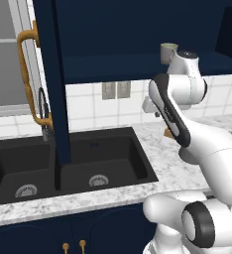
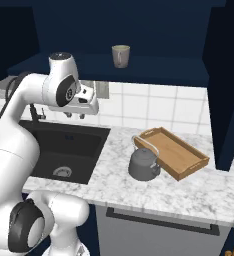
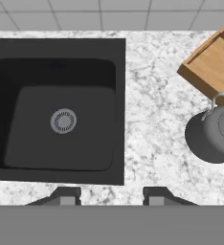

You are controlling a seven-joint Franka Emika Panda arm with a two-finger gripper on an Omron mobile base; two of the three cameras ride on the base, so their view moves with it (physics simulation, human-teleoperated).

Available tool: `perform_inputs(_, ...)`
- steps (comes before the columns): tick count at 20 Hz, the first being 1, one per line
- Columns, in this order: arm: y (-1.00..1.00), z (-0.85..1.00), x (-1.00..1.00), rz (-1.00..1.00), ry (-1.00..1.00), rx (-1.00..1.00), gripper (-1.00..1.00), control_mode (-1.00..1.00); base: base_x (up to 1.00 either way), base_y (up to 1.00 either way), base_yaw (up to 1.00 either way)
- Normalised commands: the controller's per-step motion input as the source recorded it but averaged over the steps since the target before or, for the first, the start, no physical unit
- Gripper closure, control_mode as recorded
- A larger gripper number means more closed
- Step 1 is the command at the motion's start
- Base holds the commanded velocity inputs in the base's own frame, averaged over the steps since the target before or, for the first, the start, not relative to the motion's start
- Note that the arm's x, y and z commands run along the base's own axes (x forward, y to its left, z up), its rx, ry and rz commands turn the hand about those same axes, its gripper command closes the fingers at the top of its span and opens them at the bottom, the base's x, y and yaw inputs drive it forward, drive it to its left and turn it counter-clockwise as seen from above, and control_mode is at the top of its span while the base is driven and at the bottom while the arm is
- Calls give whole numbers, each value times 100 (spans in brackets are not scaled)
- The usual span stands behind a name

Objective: Pick the kettle from the counter and place it on the tray. Then pick the mug from the cabinet and place it on the tray. Then close the cabinet doors.

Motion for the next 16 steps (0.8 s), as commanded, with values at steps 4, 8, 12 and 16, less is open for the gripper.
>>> perform_inputs(4, -55, -22, 0, -1, 0, 1, -100, -100, 0, 0, 0)
perform_inputs(8, -100, -36, -3, -2, 0, 6, -100, -100, 0, 0, 0)
perform_inputs(12, -96, -23, -3, -6, 0, 8, -100, -100, 0, 0, 0)
perform_inputs(16, -51, -3, 0, -4, 0, 7, -100, -100, 0, 0, 0)
